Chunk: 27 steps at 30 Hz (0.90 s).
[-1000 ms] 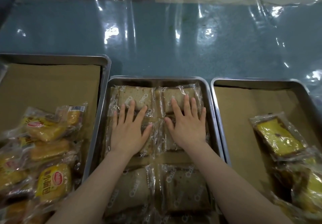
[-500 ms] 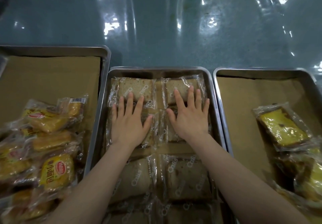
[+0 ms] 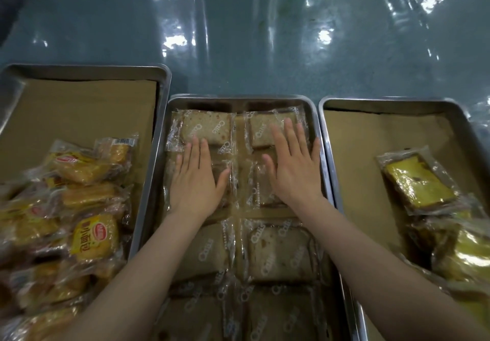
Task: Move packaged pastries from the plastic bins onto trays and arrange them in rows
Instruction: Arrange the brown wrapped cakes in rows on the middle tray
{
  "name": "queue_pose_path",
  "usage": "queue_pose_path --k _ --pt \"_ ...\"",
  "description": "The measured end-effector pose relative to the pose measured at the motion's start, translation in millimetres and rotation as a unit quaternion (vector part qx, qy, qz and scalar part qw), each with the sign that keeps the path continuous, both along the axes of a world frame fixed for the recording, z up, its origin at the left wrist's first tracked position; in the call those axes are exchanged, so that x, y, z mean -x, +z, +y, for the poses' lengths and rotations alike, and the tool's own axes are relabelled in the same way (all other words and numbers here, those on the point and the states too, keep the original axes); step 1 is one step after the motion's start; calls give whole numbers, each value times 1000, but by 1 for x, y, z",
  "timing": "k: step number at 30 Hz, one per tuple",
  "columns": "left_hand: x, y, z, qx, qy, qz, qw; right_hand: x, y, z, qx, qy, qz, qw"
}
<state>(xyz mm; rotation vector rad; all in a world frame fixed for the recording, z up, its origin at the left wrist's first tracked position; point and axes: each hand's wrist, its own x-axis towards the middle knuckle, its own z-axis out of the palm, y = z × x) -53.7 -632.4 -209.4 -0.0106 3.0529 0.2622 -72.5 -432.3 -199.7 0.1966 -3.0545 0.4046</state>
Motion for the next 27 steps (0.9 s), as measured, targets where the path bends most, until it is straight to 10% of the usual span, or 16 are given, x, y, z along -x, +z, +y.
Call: queue_pose_path --k 20,27 --pt "-144 2 -24 21 -55 -138 989 -160 -8 7 -50 73 -117 989" --pt "-186 12 -15 -23 -40 -64 997 -200 0 21 -49 89 -73 992"
